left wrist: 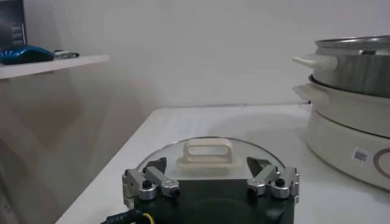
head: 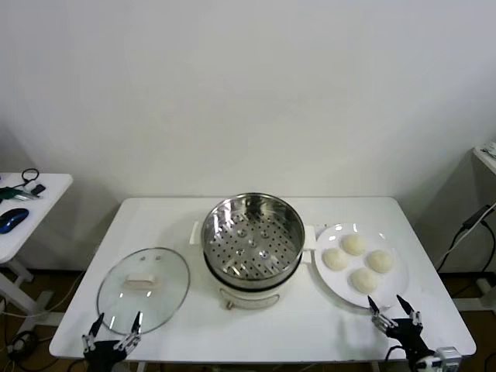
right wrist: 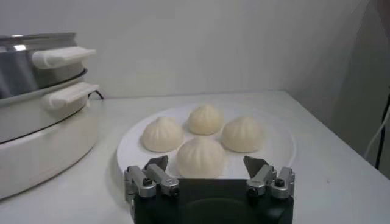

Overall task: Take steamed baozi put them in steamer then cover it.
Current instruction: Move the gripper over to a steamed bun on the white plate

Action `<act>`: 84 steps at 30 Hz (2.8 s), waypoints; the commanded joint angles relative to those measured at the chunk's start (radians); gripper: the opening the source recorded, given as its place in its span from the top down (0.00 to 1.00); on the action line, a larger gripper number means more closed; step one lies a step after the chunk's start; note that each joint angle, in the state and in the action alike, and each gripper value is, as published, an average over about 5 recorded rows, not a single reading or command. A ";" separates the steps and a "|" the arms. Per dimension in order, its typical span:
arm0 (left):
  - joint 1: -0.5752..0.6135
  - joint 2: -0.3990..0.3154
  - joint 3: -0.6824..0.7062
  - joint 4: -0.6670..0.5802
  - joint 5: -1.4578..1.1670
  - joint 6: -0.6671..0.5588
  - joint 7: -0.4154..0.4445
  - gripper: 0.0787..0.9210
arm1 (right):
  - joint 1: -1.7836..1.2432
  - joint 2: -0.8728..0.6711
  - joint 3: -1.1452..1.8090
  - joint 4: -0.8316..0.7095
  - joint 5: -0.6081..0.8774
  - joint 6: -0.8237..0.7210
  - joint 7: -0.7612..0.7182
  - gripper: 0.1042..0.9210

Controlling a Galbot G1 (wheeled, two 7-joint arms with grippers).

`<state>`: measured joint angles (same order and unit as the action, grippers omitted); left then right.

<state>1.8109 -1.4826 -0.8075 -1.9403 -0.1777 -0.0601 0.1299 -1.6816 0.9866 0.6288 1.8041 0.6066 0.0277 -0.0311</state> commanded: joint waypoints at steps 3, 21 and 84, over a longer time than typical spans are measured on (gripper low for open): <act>-0.001 0.005 0.002 -0.005 0.002 0.000 0.002 0.12 | 0.144 -0.103 0.077 0.057 -0.006 -0.264 0.002 0.12; 0.008 0.019 0.007 -0.017 0.003 -0.015 0.003 0.12 | 1.836 -0.611 -1.414 -0.597 -0.378 -0.128 -0.857 0.12; 0.025 -0.008 0.026 0.013 0.056 -0.064 -0.002 0.12 | 1.894 -0.058 -1.799 -1.041 -0.414 -0.167 -0.945 0.40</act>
<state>1.8351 -1.4899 -0.7812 -1.9264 -0.1226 -0.1234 0.1289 0.1934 0.9153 -1.1662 0.7637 0.1988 -0.1419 -0.9711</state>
